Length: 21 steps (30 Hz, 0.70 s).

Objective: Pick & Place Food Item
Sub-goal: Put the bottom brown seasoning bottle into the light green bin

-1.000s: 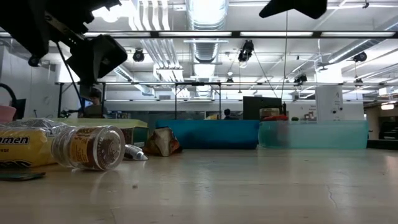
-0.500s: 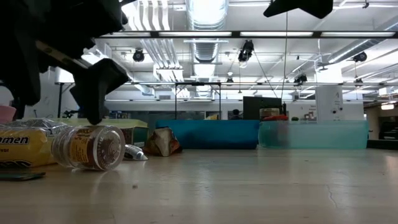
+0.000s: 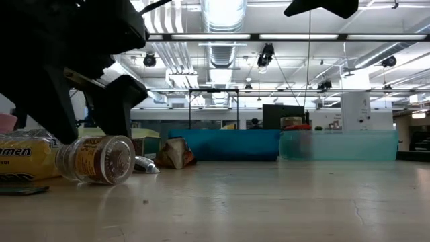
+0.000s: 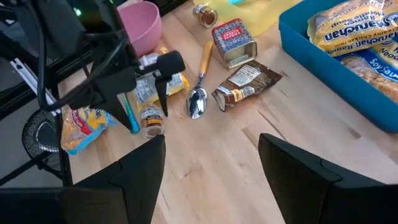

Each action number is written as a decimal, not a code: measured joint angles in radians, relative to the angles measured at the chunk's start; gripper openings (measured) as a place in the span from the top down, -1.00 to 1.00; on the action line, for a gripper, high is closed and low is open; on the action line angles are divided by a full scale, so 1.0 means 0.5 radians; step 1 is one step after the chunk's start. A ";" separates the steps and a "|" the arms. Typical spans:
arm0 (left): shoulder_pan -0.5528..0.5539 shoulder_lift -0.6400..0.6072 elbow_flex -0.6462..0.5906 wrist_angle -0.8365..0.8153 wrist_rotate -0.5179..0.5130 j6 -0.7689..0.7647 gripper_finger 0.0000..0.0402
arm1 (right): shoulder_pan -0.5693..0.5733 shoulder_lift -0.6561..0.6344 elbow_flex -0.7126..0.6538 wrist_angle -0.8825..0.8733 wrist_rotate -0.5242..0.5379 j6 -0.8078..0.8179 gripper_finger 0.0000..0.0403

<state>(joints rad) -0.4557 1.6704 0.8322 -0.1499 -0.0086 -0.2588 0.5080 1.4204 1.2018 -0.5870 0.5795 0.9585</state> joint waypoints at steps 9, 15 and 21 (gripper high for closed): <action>-0.002 0.162 0.003 0.017 -0.005 -0.036 -0.66 | 0.011 0.000 -0.002 0.000 -0.002 0.020 -0.27; 0.003 0.153 0.002 0.050 0.008 -0.120 -0.40 | 0.014 0.000 -0.002 0.005 -0.002 0.022 -0.27; 0.006 0.151 0.001 0.069 0.074 -0.111 -0.03 | 0.014 0.000 -0.002 0.006 -0.003 0.022 -0.27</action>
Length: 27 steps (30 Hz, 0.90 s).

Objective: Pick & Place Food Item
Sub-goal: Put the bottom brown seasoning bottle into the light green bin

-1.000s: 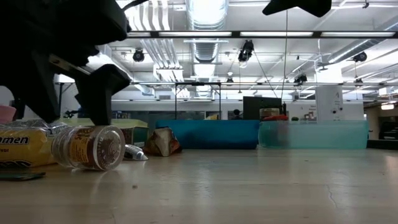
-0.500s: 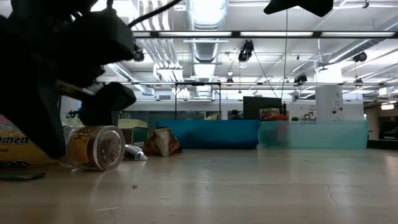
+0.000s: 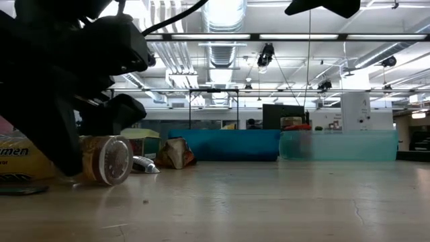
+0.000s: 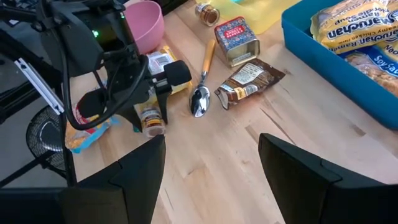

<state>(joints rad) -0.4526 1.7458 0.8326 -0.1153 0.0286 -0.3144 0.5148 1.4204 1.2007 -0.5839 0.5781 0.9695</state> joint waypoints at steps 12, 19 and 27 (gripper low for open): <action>0.025 -0.118 0.001 -0.015 0.179 -0.202 0.04 | 0.063 0.001 0.000 0.166 -0.005 -0.125 -0.27; 0.156 -0.340 0.026 0.001 0.482 -0.427 0.04 | 0.102 0.003 0.006 0.342 -0.003 -0.484 -0.27; 0.465 -0.672 0.055 0.215 0.922 -0.941 0.04 | 0.137 0.031 0.194 0.469 0.071 -1.205 -0.27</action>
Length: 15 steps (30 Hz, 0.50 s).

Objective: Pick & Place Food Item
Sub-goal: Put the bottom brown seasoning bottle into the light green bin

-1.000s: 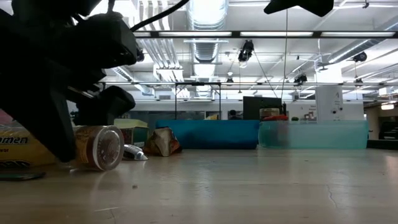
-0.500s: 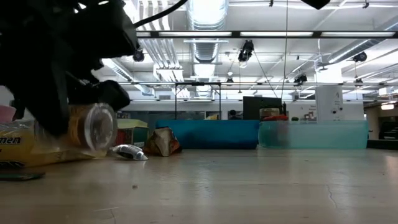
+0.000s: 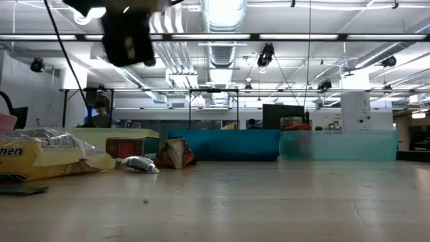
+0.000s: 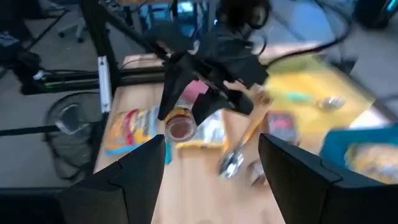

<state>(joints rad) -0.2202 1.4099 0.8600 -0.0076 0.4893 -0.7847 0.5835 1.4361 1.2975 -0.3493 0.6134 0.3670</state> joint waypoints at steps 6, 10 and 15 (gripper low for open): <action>0.217 -0.149 0.000 0.275 0.188 -0.333 0.04 | -0.018 0.079 0.202 -0.018 0.092 -0.452 -0.27; 0.298 -0.171 0.002 0.453 0.316 -0.431 0.04 | -0.057 0.209 0.355 -0.027 0.090 -0.738 -0.27; 0.342 -0.174 0.002 0.456 0.397 -0.438 0.04 | -0.127 0.385 0.549 -0.025 0.088 -0.891 -0.27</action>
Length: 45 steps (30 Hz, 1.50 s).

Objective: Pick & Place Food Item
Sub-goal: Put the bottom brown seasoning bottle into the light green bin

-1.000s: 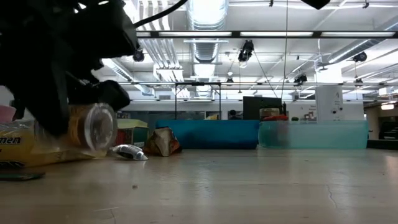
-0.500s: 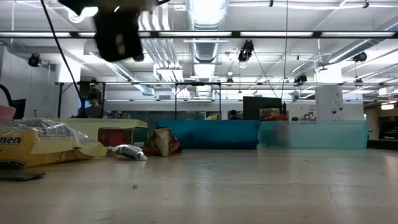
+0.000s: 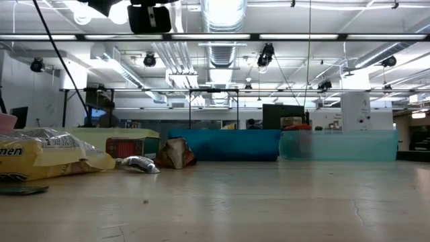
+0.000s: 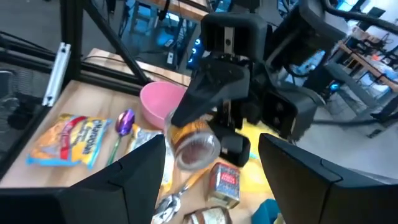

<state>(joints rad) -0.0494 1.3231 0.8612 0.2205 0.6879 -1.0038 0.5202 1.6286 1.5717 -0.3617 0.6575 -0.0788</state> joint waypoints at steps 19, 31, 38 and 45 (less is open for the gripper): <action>-0.001 0.000 -0.003 -0.001 0.144 0.058 0.04 | -0.119 0.345 0.411 -0.265 -0.356 0.142 -0.27; -0.001 0.001 -0.003 0.048 0.237 0.070 0.04 | -0.177 0.365 0.417 -0.265 -0.407 0.006 -0.27; -0.001 0.001 -0.003 0.052 0.270 0.083 0.04 | -0.217 0.381 0.415 -0.258 -0.568 -0.016 -0.27; -0.001 0.001 -0.004 0.052 0.273 0.092 0.04 | -0.274 0.381 0.413 -0.258 -0.617 -0.027 -0.27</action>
<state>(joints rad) -0.0498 1.3235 0.8591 0.2466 0.8242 -0.9577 0.3834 1.8191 1.7783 -0.4908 0.3492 -0.0925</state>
